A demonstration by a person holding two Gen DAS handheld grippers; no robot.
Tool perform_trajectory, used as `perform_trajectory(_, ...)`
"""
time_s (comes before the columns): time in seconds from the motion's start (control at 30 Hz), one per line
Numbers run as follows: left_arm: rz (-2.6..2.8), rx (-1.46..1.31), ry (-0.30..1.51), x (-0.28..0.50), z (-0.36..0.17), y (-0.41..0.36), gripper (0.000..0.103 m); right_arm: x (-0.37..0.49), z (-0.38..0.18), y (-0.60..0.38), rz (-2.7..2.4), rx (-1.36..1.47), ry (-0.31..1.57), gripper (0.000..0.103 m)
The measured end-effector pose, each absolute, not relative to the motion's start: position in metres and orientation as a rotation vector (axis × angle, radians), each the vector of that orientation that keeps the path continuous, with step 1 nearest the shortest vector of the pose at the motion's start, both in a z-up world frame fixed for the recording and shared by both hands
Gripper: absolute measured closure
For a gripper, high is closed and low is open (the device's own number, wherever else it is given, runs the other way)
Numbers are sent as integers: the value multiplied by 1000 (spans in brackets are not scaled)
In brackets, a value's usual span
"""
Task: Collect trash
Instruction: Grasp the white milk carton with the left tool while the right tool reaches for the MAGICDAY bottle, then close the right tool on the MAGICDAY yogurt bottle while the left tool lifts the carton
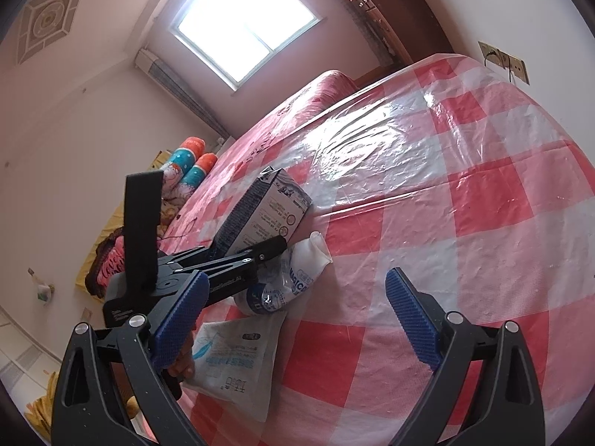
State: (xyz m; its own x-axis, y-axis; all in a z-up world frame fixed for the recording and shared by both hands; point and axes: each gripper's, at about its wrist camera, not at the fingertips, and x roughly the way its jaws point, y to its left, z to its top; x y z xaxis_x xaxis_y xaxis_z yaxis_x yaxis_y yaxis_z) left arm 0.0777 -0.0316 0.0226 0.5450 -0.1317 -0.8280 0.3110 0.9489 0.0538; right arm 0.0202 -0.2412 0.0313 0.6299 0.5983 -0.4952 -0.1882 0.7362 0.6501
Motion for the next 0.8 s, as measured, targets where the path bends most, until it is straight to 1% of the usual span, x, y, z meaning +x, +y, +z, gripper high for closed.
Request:
perform_trajectory(0.23,-305,108,1005,64,25,-25,61,23,29,-238,472,573,786,8)
perform_trajectory(0.5,-448,-31,1070,34,19,-42,61,24,26,-245,434,573,794,8)
perform_trajectory(0.6,-443,-56,1058,24,22,-39,61,23,26,-249,425,577,791,8)
perform_trajectory(0.8,-329,-107,991,11,36,-6,62,22,24,-242,420,539,825,8)
